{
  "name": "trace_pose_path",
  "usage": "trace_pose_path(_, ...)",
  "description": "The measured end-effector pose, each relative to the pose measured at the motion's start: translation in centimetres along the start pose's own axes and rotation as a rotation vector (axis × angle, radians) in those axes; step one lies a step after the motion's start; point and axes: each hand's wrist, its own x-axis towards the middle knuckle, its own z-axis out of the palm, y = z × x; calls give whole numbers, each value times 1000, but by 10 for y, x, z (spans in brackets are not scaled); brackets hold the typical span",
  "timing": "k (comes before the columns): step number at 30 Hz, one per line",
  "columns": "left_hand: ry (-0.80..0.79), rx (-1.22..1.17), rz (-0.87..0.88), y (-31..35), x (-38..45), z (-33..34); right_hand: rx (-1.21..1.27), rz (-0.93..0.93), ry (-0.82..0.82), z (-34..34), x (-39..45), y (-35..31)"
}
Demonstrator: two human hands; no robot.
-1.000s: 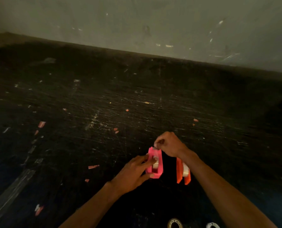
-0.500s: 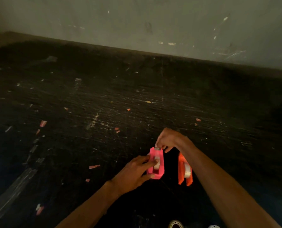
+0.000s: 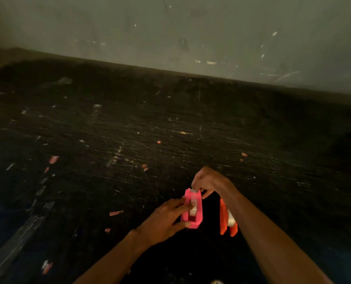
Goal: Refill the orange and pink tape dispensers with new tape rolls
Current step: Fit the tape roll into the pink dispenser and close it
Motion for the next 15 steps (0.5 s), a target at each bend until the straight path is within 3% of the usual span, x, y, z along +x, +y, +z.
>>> trace_pose_path(5, 50, -46, 9, 2, -2, 3, 171, -57, 52, -5, -10, 13)
trace_pose_path(10, 125, -189, -7, 12, -12, 2, 267, -200, 287, -3, -43, 32)
trace_pose_path(13, 211, -133, -56, 20, -23, 6, 295, -330, 403, 1, -76, 58)
trace_pose_path(15, 288, -93, 1, 29, -30, 14, 322, -394, 474, 8, -101, 84)
